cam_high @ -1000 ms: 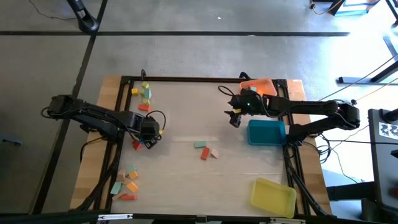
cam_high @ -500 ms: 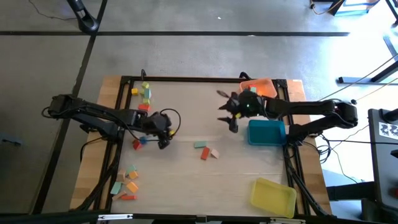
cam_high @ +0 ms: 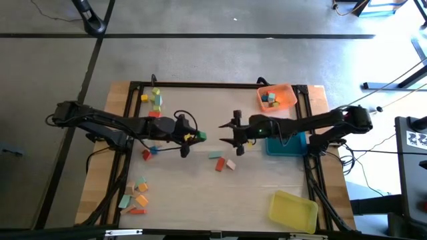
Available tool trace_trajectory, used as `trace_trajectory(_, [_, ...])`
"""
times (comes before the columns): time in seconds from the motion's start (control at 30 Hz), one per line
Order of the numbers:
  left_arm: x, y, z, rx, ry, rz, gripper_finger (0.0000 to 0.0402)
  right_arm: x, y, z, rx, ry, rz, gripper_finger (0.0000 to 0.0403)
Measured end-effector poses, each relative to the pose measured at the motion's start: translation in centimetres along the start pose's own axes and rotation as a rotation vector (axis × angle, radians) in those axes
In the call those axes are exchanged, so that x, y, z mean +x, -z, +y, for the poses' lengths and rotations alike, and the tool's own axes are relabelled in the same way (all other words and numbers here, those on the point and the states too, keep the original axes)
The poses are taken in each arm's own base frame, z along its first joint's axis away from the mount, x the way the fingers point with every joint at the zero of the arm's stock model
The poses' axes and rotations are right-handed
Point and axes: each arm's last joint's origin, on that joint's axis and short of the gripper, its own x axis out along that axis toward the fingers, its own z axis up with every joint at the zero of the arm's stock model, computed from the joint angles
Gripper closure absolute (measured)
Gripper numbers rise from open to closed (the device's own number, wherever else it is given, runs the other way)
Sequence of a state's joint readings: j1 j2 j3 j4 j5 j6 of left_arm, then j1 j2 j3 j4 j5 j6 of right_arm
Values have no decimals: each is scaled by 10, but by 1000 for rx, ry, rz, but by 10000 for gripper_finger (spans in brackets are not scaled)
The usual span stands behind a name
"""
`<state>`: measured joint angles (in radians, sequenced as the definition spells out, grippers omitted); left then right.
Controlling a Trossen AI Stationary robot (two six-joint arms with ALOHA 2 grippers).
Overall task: Sort blocks by size
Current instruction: Put the green cube block into the orange bin
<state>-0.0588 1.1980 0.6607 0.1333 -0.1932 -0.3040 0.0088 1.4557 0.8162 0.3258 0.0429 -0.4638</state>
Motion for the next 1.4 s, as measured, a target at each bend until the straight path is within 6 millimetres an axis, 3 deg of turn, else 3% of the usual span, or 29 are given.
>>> trace_trajectory(0.23, [16, -4, -7, -30, 94, -103, 271, 13, -9, 16, -158, 104, -86, 169])
trace_trajectory(0.47, [28, -3, -5, -83, 121, -128, 270, 17, -11, 30, -232, 154, -65, 169])
trace_trajectory(0.8, [27, -9, -1, -77, 111, -173, 270, 17, -9, 30, -235, 168, -26, 169])
trace_trajectory(1.4, [24, -19, -9, -119, 205, -285, 270, 20, -22, 27, -269, 202, -236, 169])
